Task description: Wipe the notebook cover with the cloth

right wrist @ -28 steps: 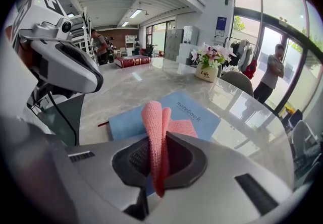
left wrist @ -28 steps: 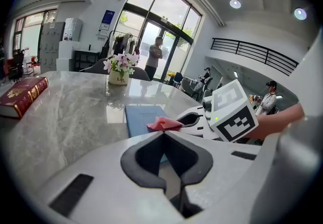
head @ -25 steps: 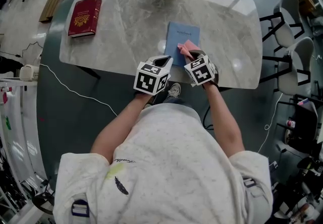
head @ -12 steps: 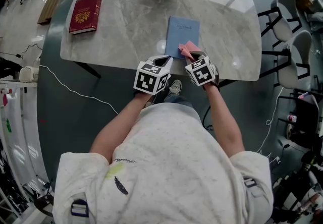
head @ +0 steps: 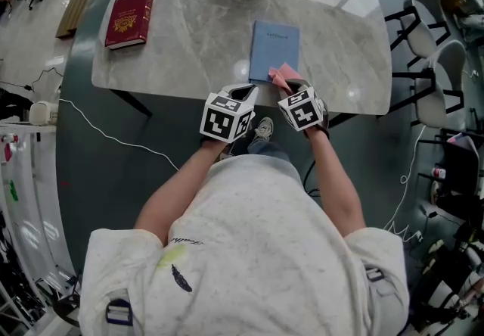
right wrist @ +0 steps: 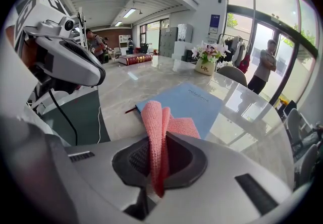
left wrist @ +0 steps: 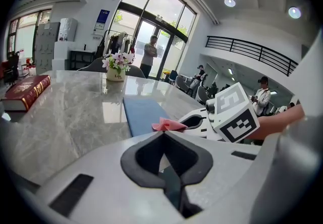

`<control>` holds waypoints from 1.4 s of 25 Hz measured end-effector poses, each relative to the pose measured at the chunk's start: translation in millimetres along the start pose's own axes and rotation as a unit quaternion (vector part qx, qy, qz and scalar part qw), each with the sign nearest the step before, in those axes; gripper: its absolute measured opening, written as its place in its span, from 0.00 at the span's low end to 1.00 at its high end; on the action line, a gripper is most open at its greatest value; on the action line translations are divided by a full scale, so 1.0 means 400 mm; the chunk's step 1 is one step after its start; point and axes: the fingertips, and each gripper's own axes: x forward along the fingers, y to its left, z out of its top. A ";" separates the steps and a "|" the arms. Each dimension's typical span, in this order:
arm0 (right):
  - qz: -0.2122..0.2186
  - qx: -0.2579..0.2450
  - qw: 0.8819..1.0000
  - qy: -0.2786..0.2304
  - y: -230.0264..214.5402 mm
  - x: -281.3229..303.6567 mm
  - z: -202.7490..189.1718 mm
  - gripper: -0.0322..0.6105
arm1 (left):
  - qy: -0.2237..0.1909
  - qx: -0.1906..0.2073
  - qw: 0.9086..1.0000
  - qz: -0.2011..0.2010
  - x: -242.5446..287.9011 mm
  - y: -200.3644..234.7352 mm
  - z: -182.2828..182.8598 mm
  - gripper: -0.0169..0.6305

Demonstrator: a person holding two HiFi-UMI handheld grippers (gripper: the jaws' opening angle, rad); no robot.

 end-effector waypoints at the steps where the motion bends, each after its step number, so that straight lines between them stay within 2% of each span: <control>1: -0.001 0.001 1.000 0.000 0.001 -0.003 0.000 0.07 | 0.000 0.000 1.000 -0.001 -0.001 0.000 -0.001 0.04; 8: -0.015 0.003 1.000 -0.007 -0.018 -0.033 0.022 0.07 | -0.001 -0.001 1.000 -0.004 0.005 0.003 0.003 0.04; 18: -0.040 -0.029 0.996 -0.071 -0.133 -0.086 0.206 0.07 | -0.015 -0.014 1.000 0.009 0.025 0.038 0.046 0.04; 27: -0.017 -0.088 0.993 -0.076 -0.189 -0.016 0.326 0.07 | -0.033 -0.044 0.998 0.045 0.042 0.115 0.091 0.04; 35: 0.017 -0.148 0.986 -0.071 -0.203 0.094 0.416 0.07 | -0.043 -0.084 0.991 0.091 0.044 0.199 0.106 0.04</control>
